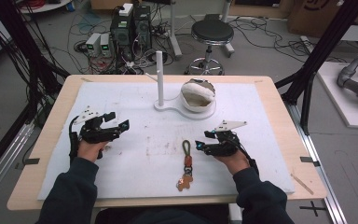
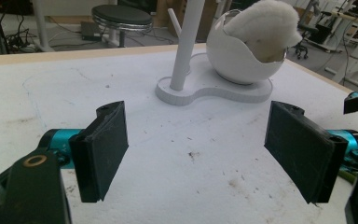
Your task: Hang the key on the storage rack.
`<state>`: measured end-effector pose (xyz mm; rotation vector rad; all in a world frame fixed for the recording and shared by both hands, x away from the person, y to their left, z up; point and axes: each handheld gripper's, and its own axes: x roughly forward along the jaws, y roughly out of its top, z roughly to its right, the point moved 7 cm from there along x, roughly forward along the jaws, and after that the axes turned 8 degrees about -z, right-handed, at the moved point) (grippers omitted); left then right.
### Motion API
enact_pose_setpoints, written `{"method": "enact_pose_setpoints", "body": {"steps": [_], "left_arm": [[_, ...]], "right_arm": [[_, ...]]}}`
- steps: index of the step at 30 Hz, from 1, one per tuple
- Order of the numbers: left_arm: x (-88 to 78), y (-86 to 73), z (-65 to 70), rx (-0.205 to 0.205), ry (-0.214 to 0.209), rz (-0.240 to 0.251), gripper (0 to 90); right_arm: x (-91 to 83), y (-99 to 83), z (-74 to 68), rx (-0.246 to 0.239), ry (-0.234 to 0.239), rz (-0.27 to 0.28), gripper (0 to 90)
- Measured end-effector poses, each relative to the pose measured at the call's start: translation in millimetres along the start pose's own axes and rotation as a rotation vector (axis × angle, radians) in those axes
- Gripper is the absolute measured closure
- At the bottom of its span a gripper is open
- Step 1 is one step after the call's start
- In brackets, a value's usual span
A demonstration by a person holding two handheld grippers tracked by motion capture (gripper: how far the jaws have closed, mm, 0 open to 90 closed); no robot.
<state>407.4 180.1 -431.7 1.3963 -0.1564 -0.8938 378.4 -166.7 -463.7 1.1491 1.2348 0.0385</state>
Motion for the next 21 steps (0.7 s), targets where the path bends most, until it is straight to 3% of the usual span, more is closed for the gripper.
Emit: {"method": "enact_pose_setpoints", "body": {"steps": [11,13,16,21], "left_arm": [[-2.0,-3.5,-0.7,-0.006,0.009,-0.005,21.2],[-1.0,-3.9,-0.9,-0.006,0.008,-0.007,21.2],[0.1,-4.7,-1.0,-0.006,0.007,-0.013,21.2],[-0.6,-5.0,-0.7,-0.005,0.008,-0.013,21.4]], "right_arm": [[32.0,-8.4,-37.3,-0.072,0.068,-0.156,43.6],[36.8,-11.9,-39.4,-0.088,0.056,-0.194,44.1],[37.8,-11.5,-41.6,-0.106,0.059,-0.203,47.7],[37.9,-11.1,-41.7,-0.088,0.063,-0.218,50.9]]}}
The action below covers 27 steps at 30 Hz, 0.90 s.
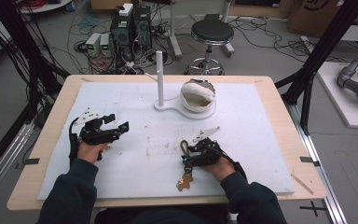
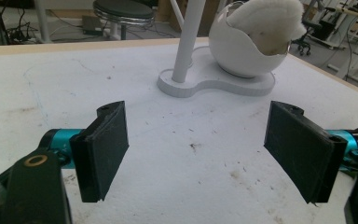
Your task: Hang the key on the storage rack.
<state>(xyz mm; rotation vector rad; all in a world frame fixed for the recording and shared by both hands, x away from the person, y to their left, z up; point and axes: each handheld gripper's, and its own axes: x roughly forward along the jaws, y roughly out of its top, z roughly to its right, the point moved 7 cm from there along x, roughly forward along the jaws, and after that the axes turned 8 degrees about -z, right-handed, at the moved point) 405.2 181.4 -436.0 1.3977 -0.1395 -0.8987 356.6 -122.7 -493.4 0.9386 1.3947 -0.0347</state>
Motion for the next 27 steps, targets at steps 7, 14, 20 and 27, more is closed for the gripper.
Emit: {"method": "enact_pose_setpoints", "body": {"steps": [7,14,20,27], "left_arm": [[0.5,-0.2,0.8,0.001,-0.001,-0.003,21.7],[0.3,0.0,0.3,-0.003,-0.001,0.002,21.8],[0.8,-0.7,0.5,-0.004,-0.004,-0.003,22.0],[-0.4,-1.8,-2.1,-0.016,0.001,0.001,22.4]], "right_arm": [[-0.7,0.9,-10.7,-0.111,0.014,-0.015,72.9],[-3.9,5.1,2.3,-0.088,-0.079,0.025,55.1],[-0.9,-2.0,4.0,-0.086,-0.071,-0.019,53.3],[-4.4,-1.8,2.8,-0.068,-0.069,-0.030,74.2]]}}
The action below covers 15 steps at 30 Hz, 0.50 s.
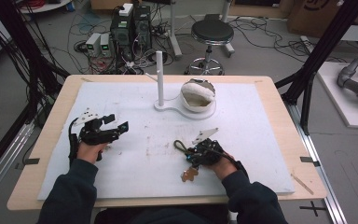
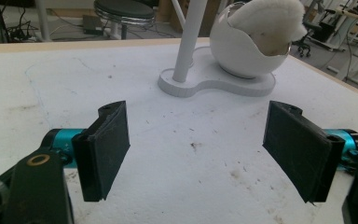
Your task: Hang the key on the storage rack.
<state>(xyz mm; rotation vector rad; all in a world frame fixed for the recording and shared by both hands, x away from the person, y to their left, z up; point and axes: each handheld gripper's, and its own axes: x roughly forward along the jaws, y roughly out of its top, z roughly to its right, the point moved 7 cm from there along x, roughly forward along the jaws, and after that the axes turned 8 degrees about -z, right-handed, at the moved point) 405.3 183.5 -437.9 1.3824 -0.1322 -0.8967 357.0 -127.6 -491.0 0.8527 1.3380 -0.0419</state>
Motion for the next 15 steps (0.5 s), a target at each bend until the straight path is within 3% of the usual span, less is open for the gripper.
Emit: {"method": "enact_pose_setpoints", "body": {"steps": [3,10,15], "left_arm": [[-0.5,0.0,-1.4,-0.001,0.001,0.000,22.6],[-0.2,-0.2,-3.9,-0.010,0.006,0.004,22.8],[-0.4,0.0,-4.5,-0.012,0.005,0.007,22.9]], "right_arm": [[-3.0,1.8,3.2,0.025,0.018,0.028,75.6],[-26.6,17.6,12.9,0.075,0.036,0.233,76.4],[-40.0,33.3,16.3,0.078,0.018,0.320,76.9]]}}
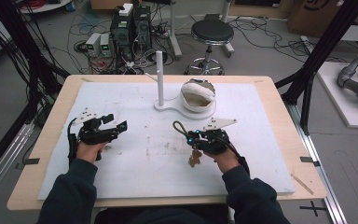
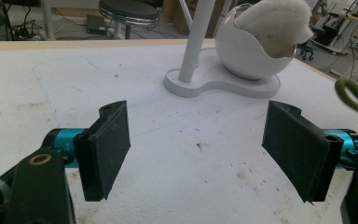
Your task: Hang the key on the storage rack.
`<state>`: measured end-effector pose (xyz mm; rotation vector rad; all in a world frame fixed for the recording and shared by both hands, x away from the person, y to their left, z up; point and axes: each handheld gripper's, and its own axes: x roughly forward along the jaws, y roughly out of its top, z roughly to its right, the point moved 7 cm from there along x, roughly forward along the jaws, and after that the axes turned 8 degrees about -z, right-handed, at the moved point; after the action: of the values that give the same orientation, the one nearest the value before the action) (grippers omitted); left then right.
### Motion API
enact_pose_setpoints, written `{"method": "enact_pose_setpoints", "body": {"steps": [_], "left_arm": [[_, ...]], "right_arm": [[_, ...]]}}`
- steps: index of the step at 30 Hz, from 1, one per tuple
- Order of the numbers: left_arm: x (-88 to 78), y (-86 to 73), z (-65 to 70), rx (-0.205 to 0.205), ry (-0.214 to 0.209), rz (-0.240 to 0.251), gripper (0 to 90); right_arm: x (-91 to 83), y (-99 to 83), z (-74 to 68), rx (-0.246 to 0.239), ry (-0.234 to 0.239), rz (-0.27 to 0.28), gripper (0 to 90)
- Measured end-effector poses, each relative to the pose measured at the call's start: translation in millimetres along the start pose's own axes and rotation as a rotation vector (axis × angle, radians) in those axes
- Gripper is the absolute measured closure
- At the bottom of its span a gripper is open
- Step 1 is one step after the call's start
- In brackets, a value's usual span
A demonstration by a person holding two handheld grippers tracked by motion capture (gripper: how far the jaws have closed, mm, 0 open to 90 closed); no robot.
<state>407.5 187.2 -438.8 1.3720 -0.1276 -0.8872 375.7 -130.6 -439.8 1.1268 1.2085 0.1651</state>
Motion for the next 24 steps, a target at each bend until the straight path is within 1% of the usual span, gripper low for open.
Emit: {"method": "enact_pose_setpoints", "body": {"steps": [2,4,8,12,13,15,19,22,24], "left_arm": [[-0.2,0.2,-0.8,0.001,0.002,0.003,22.9],[-0.9,0.5,-1.8,-0.004,0.003,0.006,23.0],[-2.4,1.6,-3.0,-0.007,0.000,0.018,23.0],[-3.0,1.5,-4.9,-0.008,0.005,0.018,23.0],[-3.0,1.5,-4.8,-0.008,0.004,0.018,23.0],[-2.7,1.7,-4.4,-0.005,-0.001,0.019,23.0],[-1.9,1.4,-3.6,-0.002,-0.005,0.017,22.9],[-2.2,1.7,-3.4,-0.003,-0.008,0.020,23.0],[-2.2,1.7,-3.0,-0.004,-0.009,0.020,23.0]], "right_arm": [[-2.5,11.7,0.6,-0.006,-0.009,0.035,77.1],[-4.6,27.2,1.7,-0.018,-0.017,0.077,77.3],[-5.6,54.3,2.9,-0.034,-0.035,0.132,77.5],[-2.3,78.3,6.5,-0.045,-0.047,0.159,77.5],[-0.9,87.9,7.5,-0.047,-0.056,0.172,77.5],[1.0,98.2,8.5,-0.050,-0.059,0.181,77.6],[7.4,120.6,11.1,-0.059,-0.088,0.201,77.6],[11.6,136.0,14.1,-0.064,-0.127,0.213,77.7],[14.4,143.5,17.4,-0.052,-0.157,0.212,77.7]]}}
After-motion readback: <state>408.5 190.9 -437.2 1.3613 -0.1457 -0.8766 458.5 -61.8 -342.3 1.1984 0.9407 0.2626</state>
